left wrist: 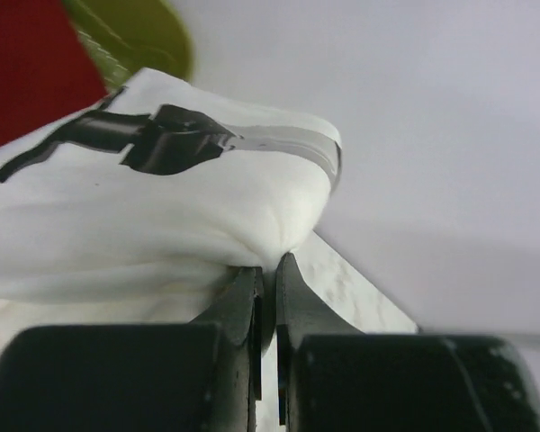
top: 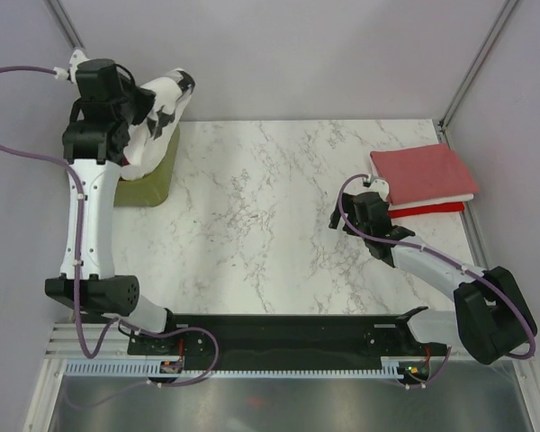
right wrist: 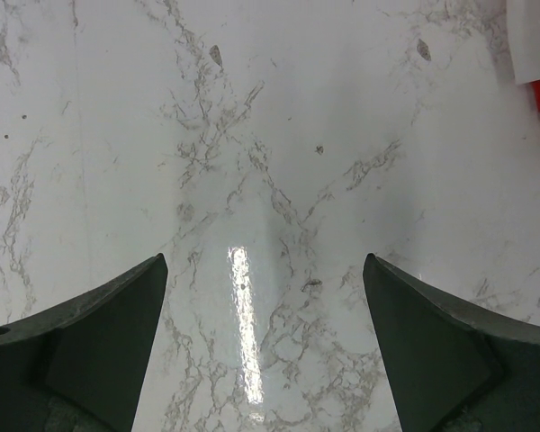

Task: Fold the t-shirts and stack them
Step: Move the tshirt to the center of the board

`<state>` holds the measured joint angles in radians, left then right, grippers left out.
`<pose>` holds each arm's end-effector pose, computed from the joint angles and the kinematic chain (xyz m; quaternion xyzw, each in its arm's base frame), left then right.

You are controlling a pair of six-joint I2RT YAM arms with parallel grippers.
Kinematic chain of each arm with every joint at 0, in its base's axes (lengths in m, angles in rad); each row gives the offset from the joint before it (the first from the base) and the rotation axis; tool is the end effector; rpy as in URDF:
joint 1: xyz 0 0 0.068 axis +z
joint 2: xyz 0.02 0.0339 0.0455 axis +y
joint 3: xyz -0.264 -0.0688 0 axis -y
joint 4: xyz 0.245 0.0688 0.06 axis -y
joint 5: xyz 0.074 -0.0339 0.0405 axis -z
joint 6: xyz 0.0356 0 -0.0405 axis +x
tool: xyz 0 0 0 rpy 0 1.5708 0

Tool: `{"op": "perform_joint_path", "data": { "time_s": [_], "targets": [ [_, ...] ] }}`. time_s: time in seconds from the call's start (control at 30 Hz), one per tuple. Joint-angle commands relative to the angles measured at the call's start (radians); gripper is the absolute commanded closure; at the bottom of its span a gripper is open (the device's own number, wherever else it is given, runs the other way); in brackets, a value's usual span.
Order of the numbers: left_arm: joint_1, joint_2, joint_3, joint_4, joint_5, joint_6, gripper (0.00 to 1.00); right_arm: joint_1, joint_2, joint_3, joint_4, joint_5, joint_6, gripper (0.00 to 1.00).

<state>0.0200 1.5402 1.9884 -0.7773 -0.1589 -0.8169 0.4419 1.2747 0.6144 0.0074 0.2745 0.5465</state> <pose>0.3098 0.0118 0.5023 -0.3717 0.7221 -0.1655 0.5595 0.2385 0.1022 0.1974 0.1070 0.8837 0.1002 0.4445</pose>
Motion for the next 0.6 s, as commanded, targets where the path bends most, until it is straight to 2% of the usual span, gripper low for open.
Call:
{"op": "perform_joint_path", "data": {
  "time_s": [0.0, 0.07, 0.17, 0.3, 0.37, 0.4, 0.43, 0.47, 0.5, 0.53, 0.57],
  "targets": [
    [-0.208, -0.094, 0.041, 0.128, 0.003, -0.094, 0.98, -0.002, -0.040, 0.013, 0.017, 0.038, 0.007, 0.02],
    [-0.346, -0.126, 0.039, 0.173, -0.068, -0.102, 0.98, -0.003, -0.058, 0.007, 0.019, 0.054, 0.012, 0.02],
    [-0.448, -0.146, 0.018, 0.219, -0.094, -0.142, 0.98, -0.003, -0.089, -0.008, 0.019, 0.060, 0.016, 0.02],
    [-0.465, -0.121, -0.038, 0.223, -0.100, -0.168, 0.98, -0.002, -0.138, -0.036, 0.026, 0.086, 0.015, 0.02],
    [-0.465, -0.121, -0.100, 0.227, -0.160, -0.154, 0.98, -0.002, -0.167, -0.045, 0.029, 0.092, 0.013, 0.02],
    [-0.465, -0.118, -0.182, 0.248, -0.188, -0.146, 0.98, -0.002, -0.176, -0.054, 0.034, 0.094, 0.013, 0.02],
    [-0.463, -0.115, -0.230, 0.259, -0.244, -0.133, 0.92, -0.002, -0.192, -0.061, 0.037, 0.095, 0.012, 0.02],
    [-0.462, -0.111, -0.275, 0.275, -0.266, -0.122, 0.77, -0.002, -0.201, -0.064, 0.039, 0.098, 0.012, 0.02],
    [-0.463, -0.086, -0.359, 0.292, -0.278, -0.107, 0.22, -0.003, -0.209, -0.071, 0.040, 0.103, 0.012, 0.02],
    [-0.463, -0.069, -0.388, 0.315, -0.280, -0.087, 0.01, -0.002, -0.215, -0.076, 0.042, 0.109, 0.012, 0.02],
    [-0.462, -0.045, -0.407, 0.314, -0.268, -0.055, 0.00, -0.002, -0.225, -0.079, 0.042, 0.111, 0.013, 0.02]
  ]
}}
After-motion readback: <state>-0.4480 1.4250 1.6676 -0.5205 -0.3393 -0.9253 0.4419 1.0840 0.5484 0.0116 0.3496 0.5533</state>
